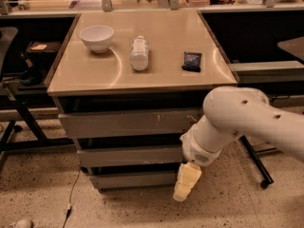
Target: Open bottom drawer
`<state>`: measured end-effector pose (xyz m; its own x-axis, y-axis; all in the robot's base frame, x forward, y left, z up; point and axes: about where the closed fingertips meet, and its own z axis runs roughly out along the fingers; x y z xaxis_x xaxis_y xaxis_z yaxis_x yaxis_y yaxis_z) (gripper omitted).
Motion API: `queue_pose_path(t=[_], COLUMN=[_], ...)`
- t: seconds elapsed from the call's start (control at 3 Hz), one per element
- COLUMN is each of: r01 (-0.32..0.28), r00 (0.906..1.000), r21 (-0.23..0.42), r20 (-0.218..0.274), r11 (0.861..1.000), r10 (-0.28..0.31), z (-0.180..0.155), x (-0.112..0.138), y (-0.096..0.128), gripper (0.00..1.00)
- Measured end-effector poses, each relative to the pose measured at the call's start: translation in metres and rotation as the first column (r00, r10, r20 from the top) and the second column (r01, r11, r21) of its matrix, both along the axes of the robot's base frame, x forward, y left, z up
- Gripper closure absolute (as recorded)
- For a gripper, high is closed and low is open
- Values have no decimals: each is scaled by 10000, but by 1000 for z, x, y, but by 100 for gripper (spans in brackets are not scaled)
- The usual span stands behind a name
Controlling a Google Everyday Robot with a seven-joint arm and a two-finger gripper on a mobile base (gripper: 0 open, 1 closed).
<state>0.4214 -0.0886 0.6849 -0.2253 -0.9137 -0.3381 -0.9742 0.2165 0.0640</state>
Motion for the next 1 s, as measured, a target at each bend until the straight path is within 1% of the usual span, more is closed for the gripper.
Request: queue_pose_path(t=[0.33,0.67,1.0], r01=[166,411,632], r00=[9983,9956,9872], r21=[603,986,1247], r20=[-569,-879,-1534], r11=[9980,9943,9902], r10=[-131,-324,-437], z=[-80,-147,-212], x=[8,22,27], y=[25,39,50], gripper=[0,0,0])
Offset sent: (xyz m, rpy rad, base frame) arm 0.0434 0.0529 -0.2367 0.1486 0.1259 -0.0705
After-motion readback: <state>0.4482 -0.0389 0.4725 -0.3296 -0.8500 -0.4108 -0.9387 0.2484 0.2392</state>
